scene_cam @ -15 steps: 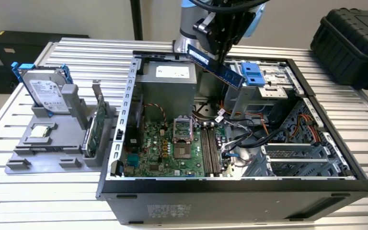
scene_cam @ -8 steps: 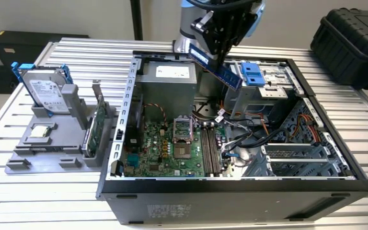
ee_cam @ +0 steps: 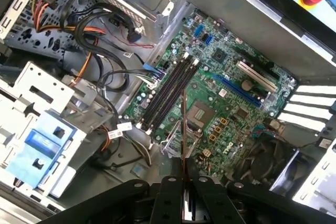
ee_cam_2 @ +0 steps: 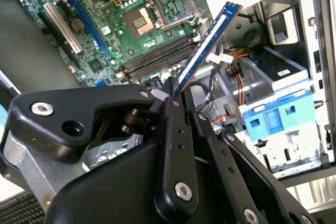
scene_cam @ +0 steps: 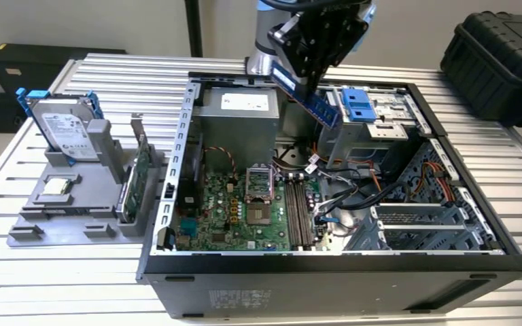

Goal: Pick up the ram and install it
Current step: 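Insert the ram into the slot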

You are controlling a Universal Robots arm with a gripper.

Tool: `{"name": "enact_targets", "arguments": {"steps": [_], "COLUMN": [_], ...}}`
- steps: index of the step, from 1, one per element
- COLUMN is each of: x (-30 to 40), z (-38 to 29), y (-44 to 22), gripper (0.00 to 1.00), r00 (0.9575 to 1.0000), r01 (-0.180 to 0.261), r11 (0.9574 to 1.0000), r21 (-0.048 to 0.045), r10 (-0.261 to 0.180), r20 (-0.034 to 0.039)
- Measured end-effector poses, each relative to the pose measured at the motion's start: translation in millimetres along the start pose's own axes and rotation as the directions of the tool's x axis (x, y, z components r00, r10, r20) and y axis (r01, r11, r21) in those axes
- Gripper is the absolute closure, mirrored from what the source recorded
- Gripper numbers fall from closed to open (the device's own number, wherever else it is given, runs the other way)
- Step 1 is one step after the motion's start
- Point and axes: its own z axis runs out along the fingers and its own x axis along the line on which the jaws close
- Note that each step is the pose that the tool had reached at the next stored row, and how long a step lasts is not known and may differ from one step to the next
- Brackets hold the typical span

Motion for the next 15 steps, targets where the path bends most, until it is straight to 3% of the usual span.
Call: {"name": "enact_targets", "arguments": {"steps": [7,15], "x": [0.0,0.1], "z": [0.6,1.1], "y": [0.0,0.0], "gripper": [1.00,1.00], "r00": [0.9970,0.9866], "r01": [-0.078,-0.163], "r11": [0.9970,0.9866], "r21": [0.0042,0.0087], "r10": [0.078,0.163], "r20": [0.0000,0.0005]}}
